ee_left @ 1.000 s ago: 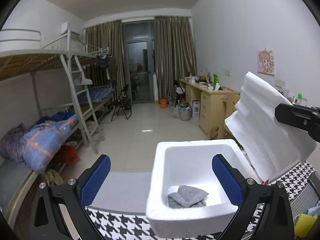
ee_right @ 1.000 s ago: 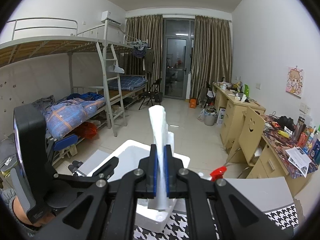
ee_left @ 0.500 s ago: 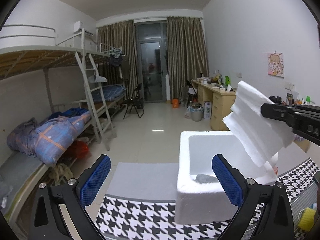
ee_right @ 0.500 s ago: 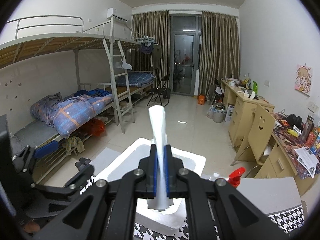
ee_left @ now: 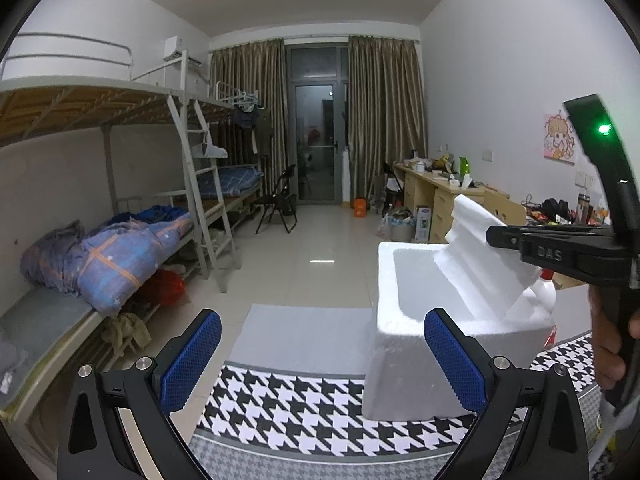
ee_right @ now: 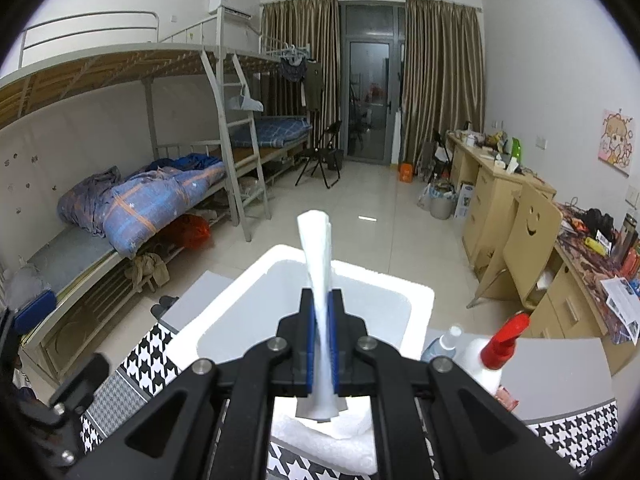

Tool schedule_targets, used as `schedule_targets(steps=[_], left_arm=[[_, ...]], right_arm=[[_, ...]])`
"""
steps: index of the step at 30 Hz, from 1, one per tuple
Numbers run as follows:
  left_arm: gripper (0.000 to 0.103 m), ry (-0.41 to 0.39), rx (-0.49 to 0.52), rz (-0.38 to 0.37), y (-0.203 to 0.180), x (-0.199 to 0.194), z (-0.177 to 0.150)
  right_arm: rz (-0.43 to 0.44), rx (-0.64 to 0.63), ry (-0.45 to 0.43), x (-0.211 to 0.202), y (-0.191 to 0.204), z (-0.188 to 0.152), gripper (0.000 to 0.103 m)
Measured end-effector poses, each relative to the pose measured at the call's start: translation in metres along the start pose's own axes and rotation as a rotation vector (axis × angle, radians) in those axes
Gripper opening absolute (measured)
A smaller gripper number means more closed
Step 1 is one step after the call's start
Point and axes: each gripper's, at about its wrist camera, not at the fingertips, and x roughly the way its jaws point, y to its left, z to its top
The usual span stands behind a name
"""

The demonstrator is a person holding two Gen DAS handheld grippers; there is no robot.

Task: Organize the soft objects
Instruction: 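Open the left gripper to drop the sock while the right gripper drops the sheet into the box, then withdraw both tools from the foam box back toward the tray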

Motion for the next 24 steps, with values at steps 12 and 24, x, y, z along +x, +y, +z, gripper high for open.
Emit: schedule_targets(steps=[12, 24], left_arm=[[0.102, -0.014, -0.018, 0.017, 0.007, -0.012, -0.010], [0.102, -0.019, -0.043, -0.001, 0.008, -0.038, -0.031]], right_arm=[[-0.023, 0.018, 0.067, 0.009, -0.004, -0.004, 0.065], [0.031, 0.030, -0.003, -0.055, 0.004, -0.013, 0.085]])
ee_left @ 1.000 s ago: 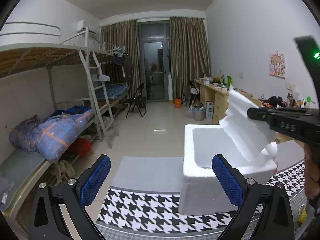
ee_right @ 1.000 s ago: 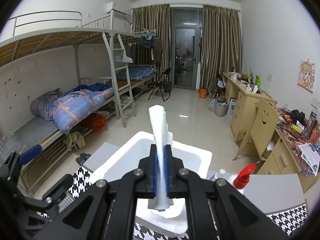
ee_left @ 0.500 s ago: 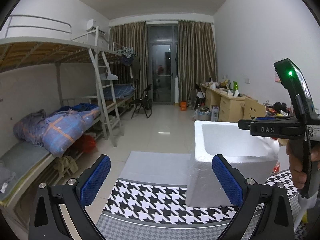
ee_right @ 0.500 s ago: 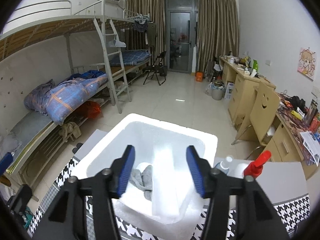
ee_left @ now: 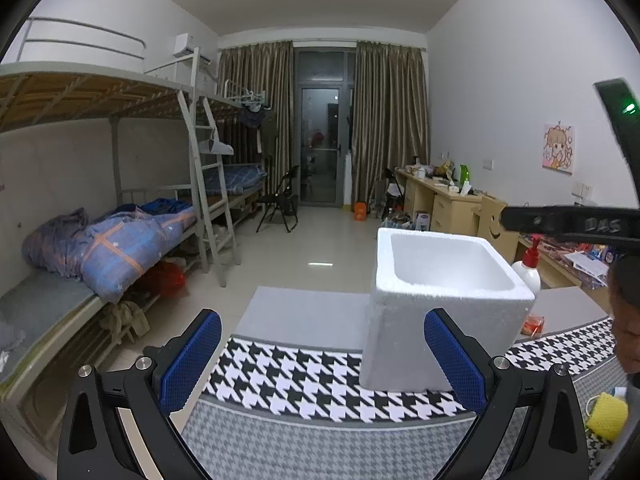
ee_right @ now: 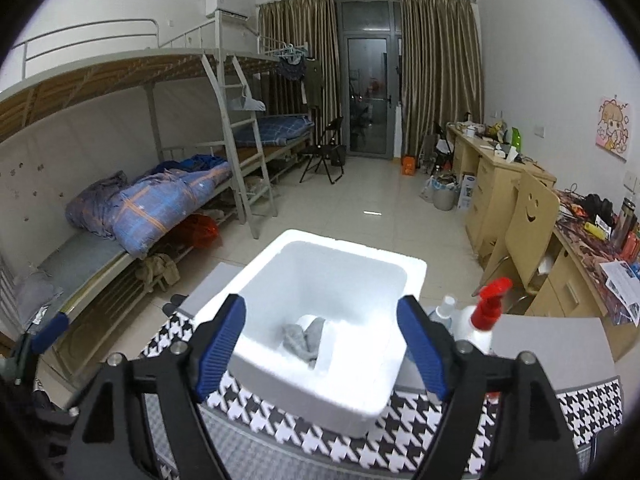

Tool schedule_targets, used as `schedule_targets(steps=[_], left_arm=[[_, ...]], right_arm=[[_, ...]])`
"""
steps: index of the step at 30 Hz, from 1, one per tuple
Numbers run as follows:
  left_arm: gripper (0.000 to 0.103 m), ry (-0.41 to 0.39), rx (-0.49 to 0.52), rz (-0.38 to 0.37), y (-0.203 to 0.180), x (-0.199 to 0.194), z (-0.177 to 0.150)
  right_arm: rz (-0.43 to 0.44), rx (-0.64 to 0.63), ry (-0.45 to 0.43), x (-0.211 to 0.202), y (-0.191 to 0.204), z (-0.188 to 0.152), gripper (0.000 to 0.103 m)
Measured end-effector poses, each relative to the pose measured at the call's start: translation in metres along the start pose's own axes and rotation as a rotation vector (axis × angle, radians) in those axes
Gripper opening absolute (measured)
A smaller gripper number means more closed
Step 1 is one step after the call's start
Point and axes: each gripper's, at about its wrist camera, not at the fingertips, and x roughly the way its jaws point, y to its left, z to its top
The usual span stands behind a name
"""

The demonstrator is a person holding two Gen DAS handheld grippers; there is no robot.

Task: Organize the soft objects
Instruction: 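Withdraw both tools from the foam box back toward the tray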

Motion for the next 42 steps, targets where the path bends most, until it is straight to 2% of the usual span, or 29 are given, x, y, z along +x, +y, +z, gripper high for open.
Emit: schedule_targets(steps=[6, 11, 16, 22, 34, 42], left_arm=[[0.102, -0.022, -0.004, 0.018, -0.005, -0.019, -0.019], [0.102, -0.013, 0.018, -0.006, -0.018, -0.029, -0.026], [0.102, -0.008, 0.003, -0.027, -0.022, -0.041, -0.033], [0.102, -0.035, 0.003, -0.048, -0.025, -0.061, -0.040], [0.102, -0.056, -0.030, -0.079, -0.029, -0.083, -0.058], [0.102, -0.037, -0.032, -0.120, -0.038, -0.085, -0.066]], right_arm=[[0.014, -0.010, -0.031, -0.032, 0.008, -0.017, 0.096], [0.041, -0.026, -0.042, -0.054, 0.010, -0.039, 0.096], [0.042, 0.011, -0.055, -0.072, 0.006, -0.054, 0.097], [0.042, 0.017, -0.068, -0.092, 0.000, -0.072, 0.097], [0.015, 0.004, -0.112, -0.126, 0.002, -0.110, 0.097], [-0.014, 0.011, -0.133, -0.140, -0.003, -0.135, 0.097]])
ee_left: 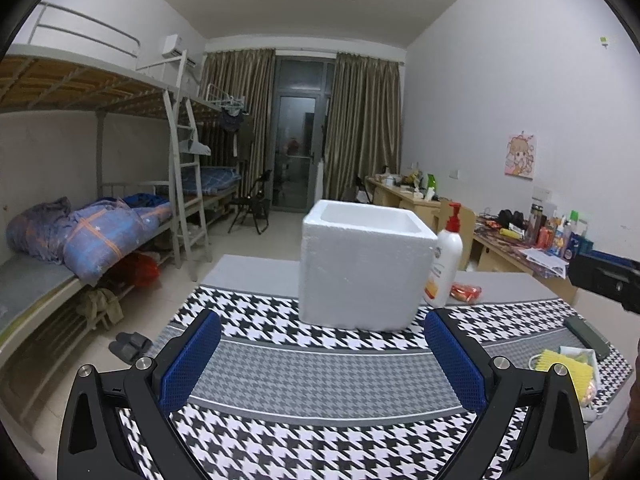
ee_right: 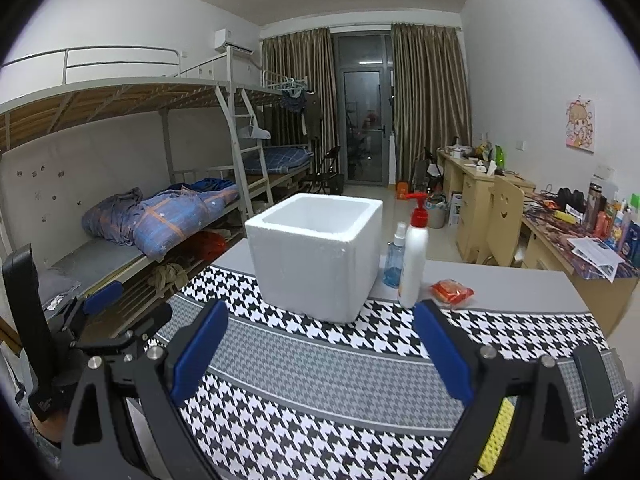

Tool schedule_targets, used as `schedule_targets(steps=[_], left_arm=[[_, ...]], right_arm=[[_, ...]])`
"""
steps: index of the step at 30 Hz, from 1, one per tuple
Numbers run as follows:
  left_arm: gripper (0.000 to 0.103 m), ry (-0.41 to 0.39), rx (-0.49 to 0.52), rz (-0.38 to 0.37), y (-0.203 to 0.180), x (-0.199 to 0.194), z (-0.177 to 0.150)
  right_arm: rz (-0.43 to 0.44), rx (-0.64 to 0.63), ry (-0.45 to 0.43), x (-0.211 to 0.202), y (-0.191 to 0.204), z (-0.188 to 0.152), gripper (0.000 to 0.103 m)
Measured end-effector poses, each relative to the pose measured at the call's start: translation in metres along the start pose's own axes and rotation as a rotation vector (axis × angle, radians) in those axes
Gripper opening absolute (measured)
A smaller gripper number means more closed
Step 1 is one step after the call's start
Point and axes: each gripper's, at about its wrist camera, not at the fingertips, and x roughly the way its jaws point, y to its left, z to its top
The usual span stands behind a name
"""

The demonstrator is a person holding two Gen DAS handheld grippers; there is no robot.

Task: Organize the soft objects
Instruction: 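Withdraw both tools from the foam box back toward the tray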

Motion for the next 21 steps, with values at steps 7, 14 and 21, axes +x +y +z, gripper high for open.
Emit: schedule_targets(steps=[7, 14, 21], left_arm=[[0.102, -0.001, 0.027, -0.067, -0.022, -0.003, -0.004], [0.102, -0.004, 0.042, -0.120, -0.036, -0.001, -0.006], [0.102, 0.000, 0.065, -0.160, -0.054, 0.000, -0.007]], right_arm=[[-0.053, 0.016, 0.001, -0.014, -0.014, -0.017, 0.097], [-0.089, 0.047, -0.001, -0.026, -0.031, -0.032, 0.097], [-0.125, 0.074, -0.005, -0.037, -0.048, -0.036, 0.097]])
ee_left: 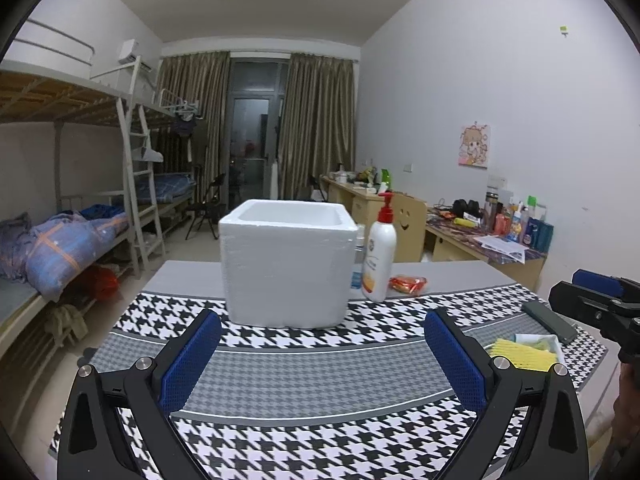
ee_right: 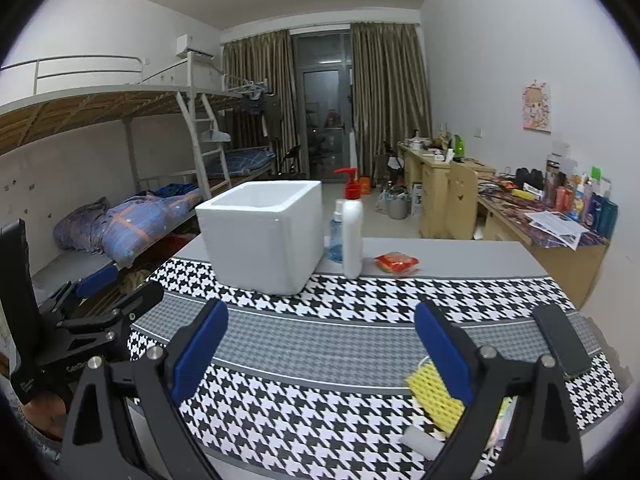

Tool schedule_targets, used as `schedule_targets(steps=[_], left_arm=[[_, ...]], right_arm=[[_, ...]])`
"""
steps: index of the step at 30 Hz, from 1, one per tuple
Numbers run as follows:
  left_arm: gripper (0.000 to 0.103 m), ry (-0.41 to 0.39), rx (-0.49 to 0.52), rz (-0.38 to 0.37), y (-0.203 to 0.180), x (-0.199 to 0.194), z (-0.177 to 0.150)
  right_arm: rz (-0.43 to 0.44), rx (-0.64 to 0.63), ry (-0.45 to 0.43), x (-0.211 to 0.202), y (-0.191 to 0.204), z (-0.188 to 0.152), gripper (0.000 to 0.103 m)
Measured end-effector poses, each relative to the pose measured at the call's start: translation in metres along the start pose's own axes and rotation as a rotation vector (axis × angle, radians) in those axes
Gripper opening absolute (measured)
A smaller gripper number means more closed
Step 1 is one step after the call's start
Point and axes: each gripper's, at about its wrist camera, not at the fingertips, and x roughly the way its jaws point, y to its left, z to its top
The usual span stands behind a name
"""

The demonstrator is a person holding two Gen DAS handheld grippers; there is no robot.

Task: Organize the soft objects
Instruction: 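Withdraw both tools from the foam box back toward the tray, then move the left gripper toward the yellow mesh sponge while the right gripper approaches the blue mask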

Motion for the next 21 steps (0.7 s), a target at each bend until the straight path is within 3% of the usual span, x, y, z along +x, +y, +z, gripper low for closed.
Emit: schedule_targets(steps=[7, 21], left_arm=[[0.102, 0.005, 0.023, -0.045, -0.018, 0.001, 0.000], [0.102, 0.026, 0.057, -0.120, -0.059, 0.013, 0.003]], right_arm=[[-0.065, -0.008, -0.011, -0.006, -0.012, -0.004, 0.097], [-0.107, 0.040, -0.015, -0.020, -0.047, -0.015, 0.097]])
